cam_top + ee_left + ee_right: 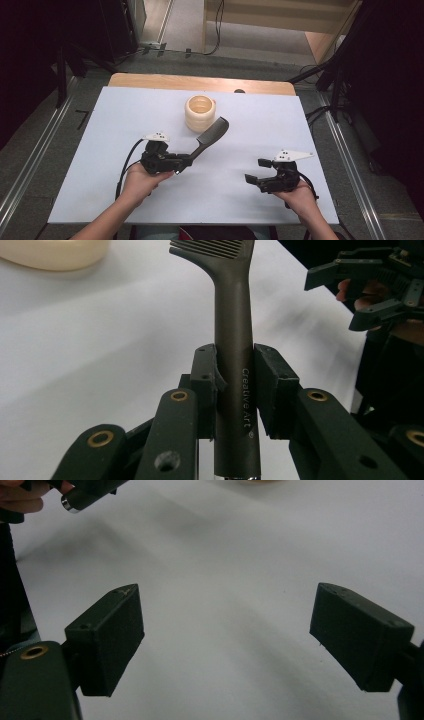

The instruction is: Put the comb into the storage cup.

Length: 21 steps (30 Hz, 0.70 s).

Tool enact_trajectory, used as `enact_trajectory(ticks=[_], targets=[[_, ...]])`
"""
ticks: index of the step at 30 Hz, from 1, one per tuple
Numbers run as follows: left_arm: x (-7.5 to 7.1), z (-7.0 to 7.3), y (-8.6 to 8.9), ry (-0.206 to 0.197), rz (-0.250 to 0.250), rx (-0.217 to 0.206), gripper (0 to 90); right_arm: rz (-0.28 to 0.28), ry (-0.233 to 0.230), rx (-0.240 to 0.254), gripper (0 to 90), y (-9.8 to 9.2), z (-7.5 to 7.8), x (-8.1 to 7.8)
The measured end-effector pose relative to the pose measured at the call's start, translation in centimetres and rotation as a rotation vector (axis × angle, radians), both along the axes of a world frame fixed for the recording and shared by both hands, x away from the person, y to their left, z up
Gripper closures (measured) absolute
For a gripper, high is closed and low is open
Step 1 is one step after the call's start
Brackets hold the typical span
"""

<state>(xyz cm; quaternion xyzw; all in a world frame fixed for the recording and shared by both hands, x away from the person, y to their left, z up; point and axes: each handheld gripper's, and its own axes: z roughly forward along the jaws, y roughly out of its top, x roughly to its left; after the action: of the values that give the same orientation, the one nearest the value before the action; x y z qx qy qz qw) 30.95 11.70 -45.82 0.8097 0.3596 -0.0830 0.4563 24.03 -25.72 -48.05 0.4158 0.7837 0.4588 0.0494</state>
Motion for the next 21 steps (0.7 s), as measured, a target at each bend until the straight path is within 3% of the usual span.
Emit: enact_trajectory(ticks=[8,21], targets=[[1.0,0.0,-2.2,0.05,-0.014,-0.032,73.2,-0.022,-0.002,0.019,12.2,-0.1,0.3,0.0],[2.0,-0.1,-5.1,0.073,-0.008,-0.069,73.2,-0.043,-0.004,0.042,12.2,-0.3,0.8,0.1]])
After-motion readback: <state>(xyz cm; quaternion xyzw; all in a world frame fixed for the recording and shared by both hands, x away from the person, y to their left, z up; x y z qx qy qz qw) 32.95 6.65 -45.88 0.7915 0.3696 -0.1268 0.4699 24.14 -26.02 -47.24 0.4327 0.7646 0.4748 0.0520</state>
